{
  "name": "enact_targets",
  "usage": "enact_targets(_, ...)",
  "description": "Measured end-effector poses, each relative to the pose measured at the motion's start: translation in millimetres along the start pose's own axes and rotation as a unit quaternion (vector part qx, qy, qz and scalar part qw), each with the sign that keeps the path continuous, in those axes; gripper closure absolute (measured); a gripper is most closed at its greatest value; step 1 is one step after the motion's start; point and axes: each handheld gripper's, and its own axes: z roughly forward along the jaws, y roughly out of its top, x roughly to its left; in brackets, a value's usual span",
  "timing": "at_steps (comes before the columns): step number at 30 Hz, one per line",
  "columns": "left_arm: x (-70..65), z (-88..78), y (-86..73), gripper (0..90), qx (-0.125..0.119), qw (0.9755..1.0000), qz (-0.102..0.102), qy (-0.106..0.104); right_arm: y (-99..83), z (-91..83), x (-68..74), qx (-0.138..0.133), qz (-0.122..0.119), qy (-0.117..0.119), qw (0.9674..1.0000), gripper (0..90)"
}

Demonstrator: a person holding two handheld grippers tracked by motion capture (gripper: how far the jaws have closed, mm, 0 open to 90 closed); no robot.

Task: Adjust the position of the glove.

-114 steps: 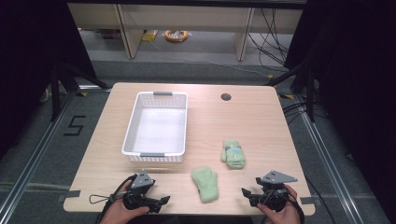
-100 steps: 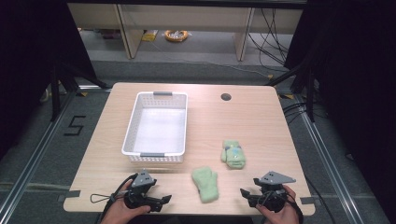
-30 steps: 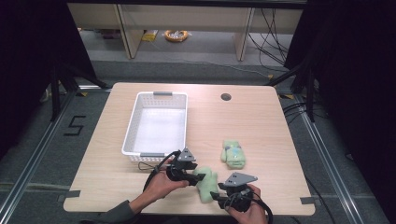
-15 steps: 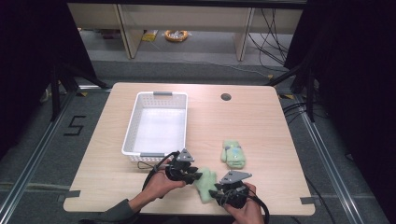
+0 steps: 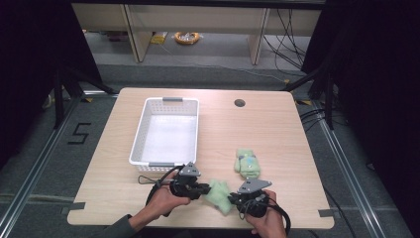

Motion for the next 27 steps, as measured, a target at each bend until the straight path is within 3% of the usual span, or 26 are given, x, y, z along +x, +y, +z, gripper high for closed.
enact_targets(2, -4.1, -3.7, -1.3, 82.5, -0.006, 1.0, 0.004, -0.006, 1.9, -3.8, -0.2, 0.014, 0.005, -0.001, 0.9999, 82.8)
enact_targets(3, -9.7, -6.1, -3.3, 82.5, -0.012, 0.9999, -0.002, -0.006, 4.3, -4.7, -4.3, 0.009, -0.019, -0.002, 0.9998, 82.7)
enact_targets(6, -13.8, -7.5, -6.0, 82.5, -0.02, 0.9998, -0.002, -0.008, 7.1, -6.9, -5.7, 0.016, -0.021, -0.007, 0.9996, 82.8)
enact_targets(8, -17.7, -8.0, -11.8, 82.4, -0.024, 0.9996, -0.009, -0.011, 10.8, -6.1, -9.2, 0.016, -0.04, -0.007, 0.9991, 82.7)
enact_targets(11, -20.0, -7.4, -16.2, 82.3, -0.025, 0.9993, -0.021, -0.016, 12.9, -3.9, -11.5, 0.021, -0.048, -0.001, 0.9986, 82.6)
enact_targets(13, -22.0, -7.3, -19.3, 82.1, -0.025, 0.9994, -0.02, -0.011, 16.3, 0.4, -15.3, 0.029, -0.057, 0.005, 0.998, 82.6)
enact_targets(15, -25.8, -6.8, -22.6, 81.9, -0.033, 0.9989, -0.031, -0.009, 18.4, 2.8, -16.9, 0.034, -0.065, 0.01, 0.9973, 82.4)
enact_targets(18, -26.3, -6.7, -24.8, 81.0, -0.031, 0.9992, -0.026, -0.004, 19.1, 6.3, -19.7, 0.042, -0.076, 0.011, 0.9961, 81.9)
enact_targets(20, -25.2, -5.8, -25.7, 79.7, -0.029, 0.9992, -0.027, -0.003, 17.1, 8.4, -19.4, 0.053, -0.067, 0.013, 0.9962, 81.2)
enact_targets(27, -27.3, -1.9, -28.9, 70.2, -0.022, 0.9993, -0.026, 0.015, 12.1, 13.3, -20.6, 0.047, -0.058, 0.013, 0.9971, 77.8)
